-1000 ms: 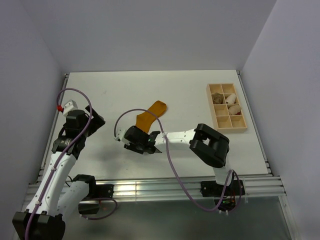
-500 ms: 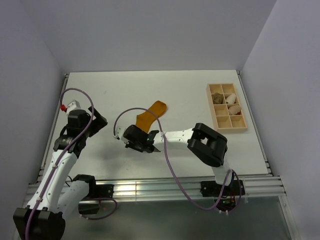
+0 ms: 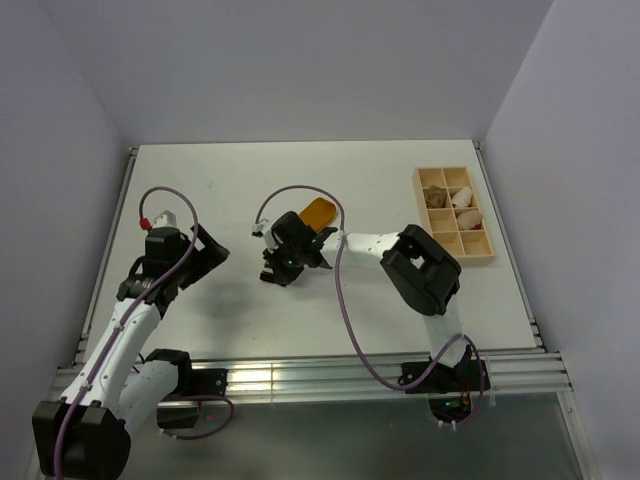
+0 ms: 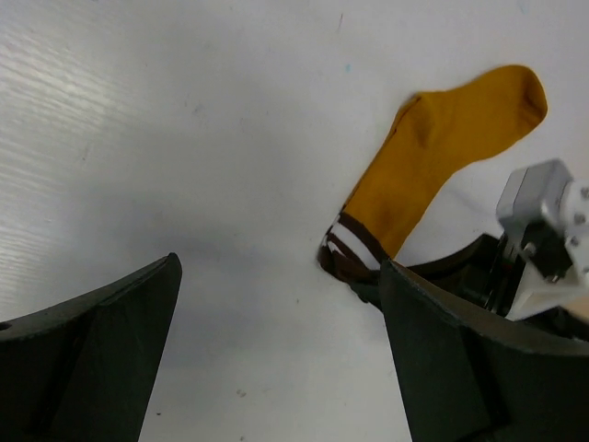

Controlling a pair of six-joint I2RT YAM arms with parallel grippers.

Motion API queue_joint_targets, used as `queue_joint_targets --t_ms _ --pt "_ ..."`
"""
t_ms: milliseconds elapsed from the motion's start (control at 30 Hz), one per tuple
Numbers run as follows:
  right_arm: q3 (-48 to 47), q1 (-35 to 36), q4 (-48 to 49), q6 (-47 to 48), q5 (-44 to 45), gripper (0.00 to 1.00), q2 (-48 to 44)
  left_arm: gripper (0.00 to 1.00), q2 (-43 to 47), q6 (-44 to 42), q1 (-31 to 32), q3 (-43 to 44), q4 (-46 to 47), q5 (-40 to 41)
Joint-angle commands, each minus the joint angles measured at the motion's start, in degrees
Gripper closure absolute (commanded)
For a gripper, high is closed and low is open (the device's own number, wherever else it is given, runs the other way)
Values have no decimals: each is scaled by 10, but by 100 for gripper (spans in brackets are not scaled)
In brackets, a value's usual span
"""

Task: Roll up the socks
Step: Roll the sock at the center of the board.

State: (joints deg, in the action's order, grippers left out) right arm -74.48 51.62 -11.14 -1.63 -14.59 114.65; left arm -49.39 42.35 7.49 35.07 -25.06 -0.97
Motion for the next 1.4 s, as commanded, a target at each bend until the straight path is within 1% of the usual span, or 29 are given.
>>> queue_joint_targets --t_ms 0,167,300,400,600,667,867,933,1133,1167,1267,1333,1367 --pt "-29 -29 -20 -58 -103 100 26 6 -2 25 7 -23 44 -50" --pt "-48 -66 -19 -94 -198 100 48 9 -8 51 38 -47 74 -53" --pt "-72 -92 -33 -121 -240 100 73 12 -24 71 76 -67 112 -48" --pt "-97 -106 -53 -130 -258 100 95 16 -39 91 102 -81 145 -40" --pt "-115 -117 -74 -136 -265 100 116 25 -95 113 141 -97 194 -14" --pt "-114 -118 -71 -137 -272 100 116 25 -110 111 145 -96 206 -9" --pt "-114 -121 -68 -143 -280 100 117 30 -171 107 148 -86 231 7" --pt "-112 -122 -58 -145 -287 100 118 34 -193 103 150 -83 242 7" --pt "-107 -131 -45 -161 -304 100 124 38 -240 96 158 -74 276 4" --pt "-109 -134 -44 -162 -305 100 124 41 -250 96 161 -75 287 7" --pt "-109 -135 -45 -163 -307 100 126 45 -262 96 162 -70 290 8" --pt "-110 -135 -43 -163 -308 100 128 52 -277 95 162 -66 294 7" --pt "-110 -136 -43 -164 -308 100 129 54 -281 94 163 -62 296 7"
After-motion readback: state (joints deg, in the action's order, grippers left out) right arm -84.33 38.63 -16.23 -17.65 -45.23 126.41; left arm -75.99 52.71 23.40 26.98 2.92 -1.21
